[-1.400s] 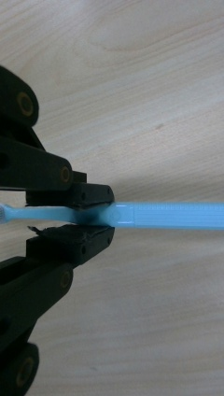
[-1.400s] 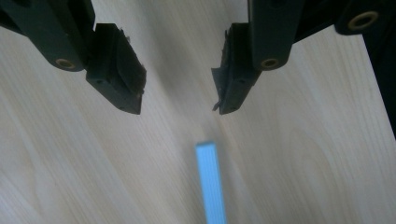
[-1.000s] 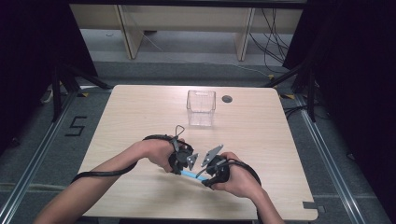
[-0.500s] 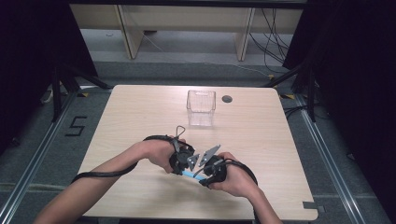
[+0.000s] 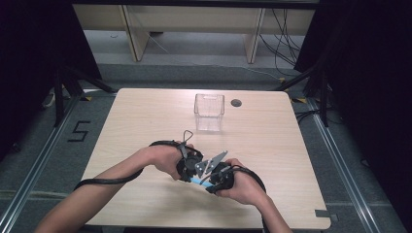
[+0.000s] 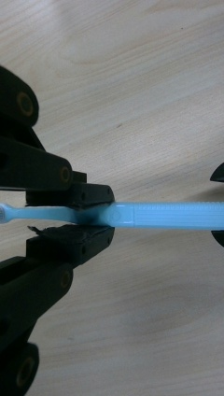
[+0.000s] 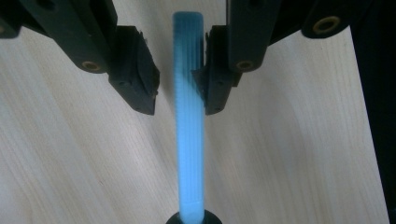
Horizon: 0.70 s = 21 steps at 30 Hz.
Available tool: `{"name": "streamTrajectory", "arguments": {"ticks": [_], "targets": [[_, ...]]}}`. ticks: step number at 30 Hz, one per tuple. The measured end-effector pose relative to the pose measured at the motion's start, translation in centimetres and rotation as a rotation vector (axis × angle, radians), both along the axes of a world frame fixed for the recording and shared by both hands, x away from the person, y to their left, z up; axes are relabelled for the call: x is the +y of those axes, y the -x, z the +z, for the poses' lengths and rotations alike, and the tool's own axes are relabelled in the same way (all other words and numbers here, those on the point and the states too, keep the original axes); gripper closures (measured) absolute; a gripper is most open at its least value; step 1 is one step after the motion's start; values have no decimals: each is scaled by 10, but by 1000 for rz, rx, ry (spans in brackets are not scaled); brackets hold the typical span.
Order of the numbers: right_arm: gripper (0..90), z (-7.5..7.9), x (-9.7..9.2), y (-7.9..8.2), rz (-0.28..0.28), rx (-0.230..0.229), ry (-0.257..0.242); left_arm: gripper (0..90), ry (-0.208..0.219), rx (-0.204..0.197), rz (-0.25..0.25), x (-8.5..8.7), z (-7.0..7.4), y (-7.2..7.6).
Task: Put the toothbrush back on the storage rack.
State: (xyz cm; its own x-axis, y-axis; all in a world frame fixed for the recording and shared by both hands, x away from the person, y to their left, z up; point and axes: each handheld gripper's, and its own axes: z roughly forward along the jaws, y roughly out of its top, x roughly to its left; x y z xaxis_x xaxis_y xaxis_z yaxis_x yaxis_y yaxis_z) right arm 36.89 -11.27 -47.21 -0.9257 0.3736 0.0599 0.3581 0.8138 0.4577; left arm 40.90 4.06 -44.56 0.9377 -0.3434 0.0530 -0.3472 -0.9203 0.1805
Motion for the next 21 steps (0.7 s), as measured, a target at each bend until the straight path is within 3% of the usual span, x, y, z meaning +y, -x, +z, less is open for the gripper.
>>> {"name": "streamTrajectory", "arguments": {"ticks": [3, 4, 7, 8, 9, 10, 12, 13, 14, 18, 19, 21], "targets": [[675, 0, 0, -1, 5, 6, -3, 785, 3, 0, 5, 0, 0, 0], [683, -1, 0, -2, 15, -8, -15, 785, 9, -15, -24, -1, 1, -1], [736, -1, 0, -1, 2, 18, -12, 785, -6, -6, -16, 0, 1, -1], [755, 1, 0, 3, -44, 60, -7, 785, -16, -15, -37, -1, 2, -3], [780, 0, -1, 2, -18, 37, -21, 785, -7, -32, -54, -1, 3, -4], [783, -1, -2, 0, 6, 24, -33, 785, 11, -11, -25, 0, 1, -3], [786, -2, -2, 1, 2, 30, -47, 782, 10, 7, 20, 2, 2, 0], [786, -3, -3, -1, 32, 28, -57, 780, 16, 1, -5, 1, 2, -2], [787, -3, -3, 0, 15, 19, -46, 770, 19, -9, 2, 2, 4, -1], [788, -2, -7, 1, 1, 8, -52, 675, 76, -46, 41, 6, 11, -1], [788, -1, -8, 3, -16, 15, -52, 656, 115, -45, 72, 9, 13, 1], [788, 0, -11, 4, -51, 26, -58, 616, 158, -72, 84, 14, 19, 2]]}}
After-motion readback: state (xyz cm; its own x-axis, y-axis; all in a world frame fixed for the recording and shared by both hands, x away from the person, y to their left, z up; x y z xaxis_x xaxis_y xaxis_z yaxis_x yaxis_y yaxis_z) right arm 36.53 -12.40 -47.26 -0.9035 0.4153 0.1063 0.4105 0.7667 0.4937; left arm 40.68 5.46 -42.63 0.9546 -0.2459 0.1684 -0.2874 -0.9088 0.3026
